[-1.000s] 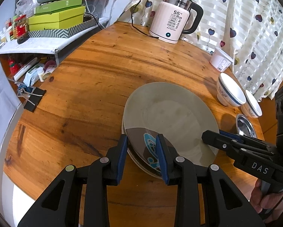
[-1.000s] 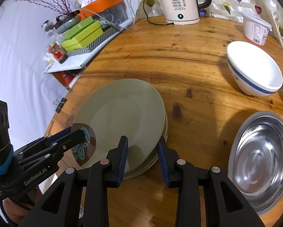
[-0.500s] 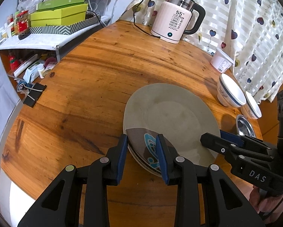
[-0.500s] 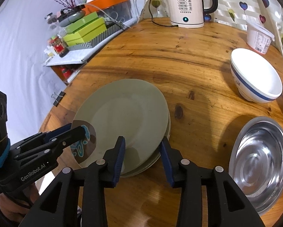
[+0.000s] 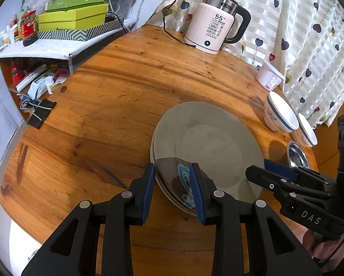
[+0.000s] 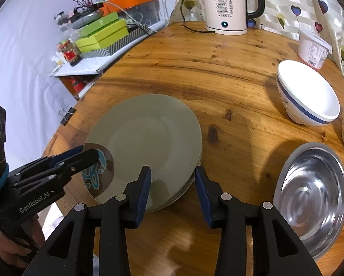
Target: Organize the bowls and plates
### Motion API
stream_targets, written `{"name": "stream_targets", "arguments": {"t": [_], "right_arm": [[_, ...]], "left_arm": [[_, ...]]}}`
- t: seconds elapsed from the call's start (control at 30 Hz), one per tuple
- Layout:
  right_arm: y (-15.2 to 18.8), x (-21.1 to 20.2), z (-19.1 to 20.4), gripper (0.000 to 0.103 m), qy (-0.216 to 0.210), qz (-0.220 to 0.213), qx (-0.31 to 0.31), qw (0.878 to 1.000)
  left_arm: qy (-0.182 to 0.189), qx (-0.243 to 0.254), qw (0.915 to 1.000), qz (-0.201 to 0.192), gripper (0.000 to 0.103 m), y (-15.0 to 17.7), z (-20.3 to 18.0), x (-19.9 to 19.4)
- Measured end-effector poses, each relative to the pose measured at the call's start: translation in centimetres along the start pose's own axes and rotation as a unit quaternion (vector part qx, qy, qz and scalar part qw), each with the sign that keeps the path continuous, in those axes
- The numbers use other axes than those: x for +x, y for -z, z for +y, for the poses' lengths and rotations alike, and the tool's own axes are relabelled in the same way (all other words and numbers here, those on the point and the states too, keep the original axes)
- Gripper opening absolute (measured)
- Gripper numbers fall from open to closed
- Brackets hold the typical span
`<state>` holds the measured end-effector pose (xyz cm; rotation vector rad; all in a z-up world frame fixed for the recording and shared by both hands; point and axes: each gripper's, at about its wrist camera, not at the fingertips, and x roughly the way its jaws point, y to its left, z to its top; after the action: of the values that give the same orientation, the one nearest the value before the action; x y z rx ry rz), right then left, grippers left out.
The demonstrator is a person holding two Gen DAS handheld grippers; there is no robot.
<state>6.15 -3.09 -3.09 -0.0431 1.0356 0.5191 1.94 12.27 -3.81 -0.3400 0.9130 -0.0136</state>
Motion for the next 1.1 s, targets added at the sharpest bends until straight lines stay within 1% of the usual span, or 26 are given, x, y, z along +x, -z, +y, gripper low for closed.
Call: {"name": "stream_targets", "arguments": {"t": [0.2, 0.47, 0.77, 0.93, 1.03, 1.1], "right_arm": [[0.2, -0.6, -0.7, 0.039, 0.001, -0.01, 0.009, 1.0], [0.1, -1.6, -1.0, 0.039, -0.001, -0.025, 0.005, 1.0], [0.2, -3.6, -1.7, 0.039, 0.002, -0.042, 0.001, 0.999], [0.2, -4.6, -2.2, 0.039, 0.0, -0.049, 0.0, 0.999], [0.3, -5.3, -2.5, 0.043, 0.003, -0.055, 0.0, 0.998], [0.4, -5.8, -2.8, 0.047, 0.005, -0.061, 0.0, 0.998]], "left_arm": [[0.0, -0.004, 1.0, -0.006, 0.032, -0.3, 0.2, -0.2], [-0.002, -0.002, 0.9999, -0.016, 0.032, -0.7, 0.1, -0.7], [0.011, 0.01, 0.9995, -0.028, 0.032, -1.2, -1.4, -1.8], [0.022, 0.023, 0.9991, -0.028, 0.032, -1.5, -2.6, -1.9], [0.027, 0.031, 0.9988, -0.026, 0.032, -1.6, -3.3, -1.8], [0.031, 0.036, 0.9985, -0.024, 0.032, -1.7, -3.9, -1.7]]}}
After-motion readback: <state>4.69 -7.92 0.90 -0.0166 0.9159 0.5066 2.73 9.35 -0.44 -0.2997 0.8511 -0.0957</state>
